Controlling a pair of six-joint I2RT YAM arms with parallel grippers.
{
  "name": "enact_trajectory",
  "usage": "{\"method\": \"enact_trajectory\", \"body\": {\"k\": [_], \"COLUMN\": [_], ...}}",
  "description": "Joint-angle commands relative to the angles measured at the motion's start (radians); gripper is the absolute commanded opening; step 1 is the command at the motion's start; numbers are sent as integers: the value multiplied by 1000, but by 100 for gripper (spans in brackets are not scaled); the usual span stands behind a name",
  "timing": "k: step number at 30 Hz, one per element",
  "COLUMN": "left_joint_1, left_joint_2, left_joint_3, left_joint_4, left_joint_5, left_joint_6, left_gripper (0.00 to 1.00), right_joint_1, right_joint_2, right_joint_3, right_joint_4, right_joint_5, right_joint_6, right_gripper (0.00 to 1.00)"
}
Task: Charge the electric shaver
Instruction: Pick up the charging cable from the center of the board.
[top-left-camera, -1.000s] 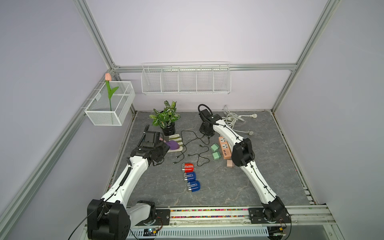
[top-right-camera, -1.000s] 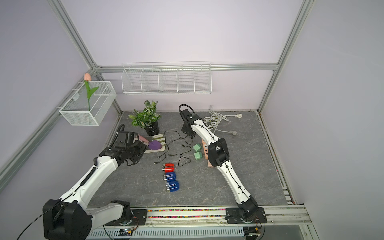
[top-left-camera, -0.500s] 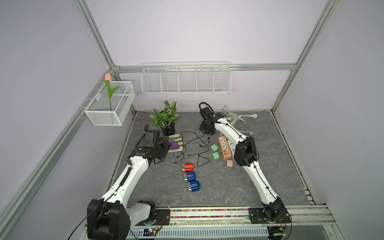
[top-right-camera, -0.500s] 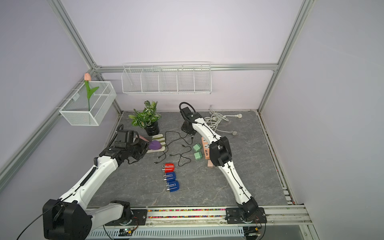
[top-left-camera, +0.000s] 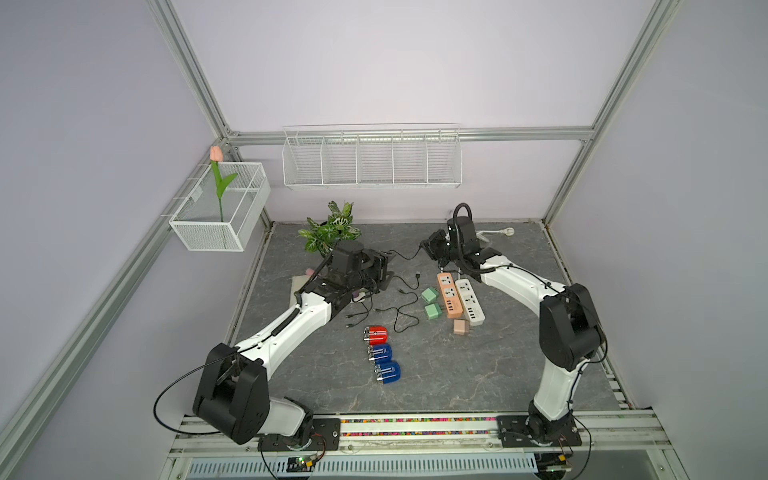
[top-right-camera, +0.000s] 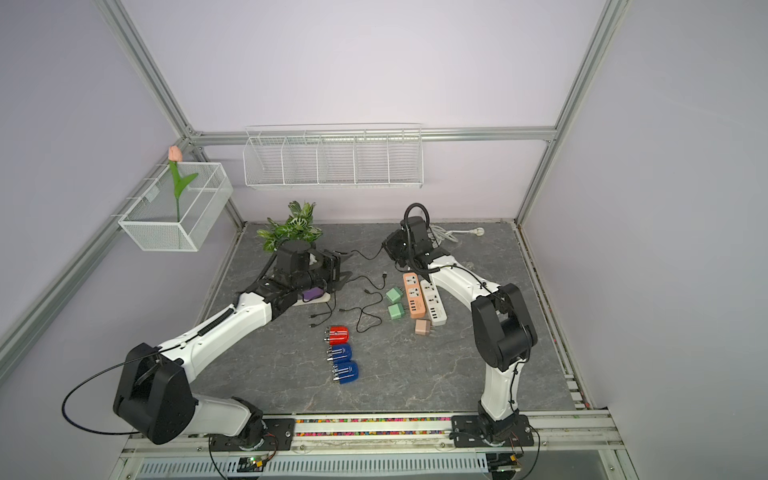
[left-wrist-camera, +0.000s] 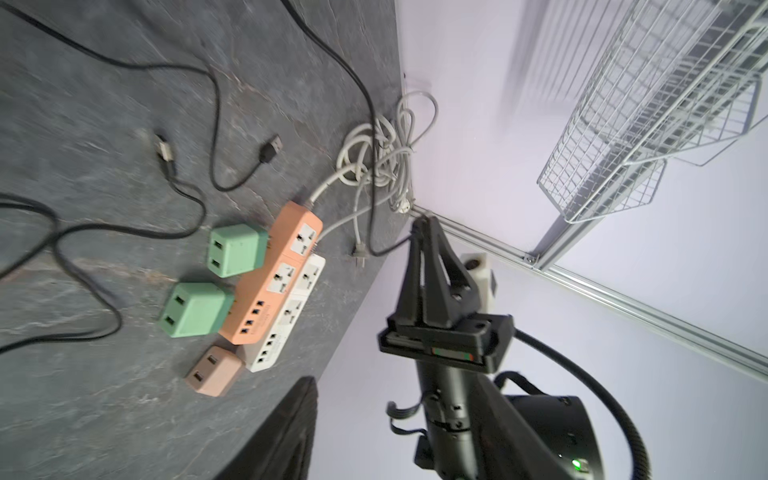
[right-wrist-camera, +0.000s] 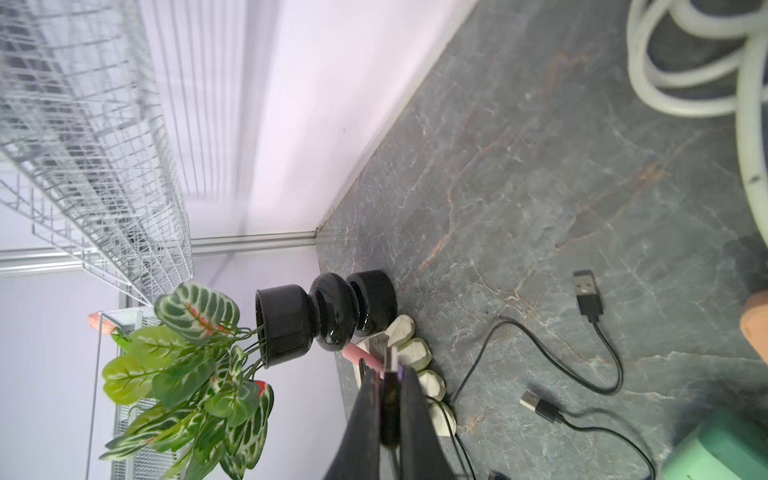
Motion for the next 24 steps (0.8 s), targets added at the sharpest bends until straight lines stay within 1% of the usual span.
{"method": "enact_trajectory", "body": {"k": [1,5,10,11,14,17,21,24], "left_joint_1": [-40,-68,-90,-95,-107,-110,-109,-109], "left_joint_2": [54,108,161,173,201,223,245,251], "left_joint_3": [33,57,89,97,111,109,114,108], "left_joint_4": [131,152,157,161,167,217,263,278], "left_joint_5": [4,-8,-22,-23,-28,-48,-68,-75], "left_joint_6": [-123,-127,-128,-128,-131,-136,-122,-120], "left_gripper": [61,60,60,61,62,62,58,53], "right_joint_1": [-1,-17,-26,-26,-27,-26,-29,-29], "right_joint_2": [-65,-101,-141,-146,-149,-156,-176,-190], "right_joint_3": [-77,-125,-154,-158,-166,-166,-178,-193], "right_joint_4": [159,184,164,161,163,155,128,119], "right_joint_5": [-62,-86,-100,-104,-123,-139,-150,-162], "right_joint_6": [142,198,210,250,284,301,307,320], "right_gripper": [7,7,7,7,7,7,7,7]}}
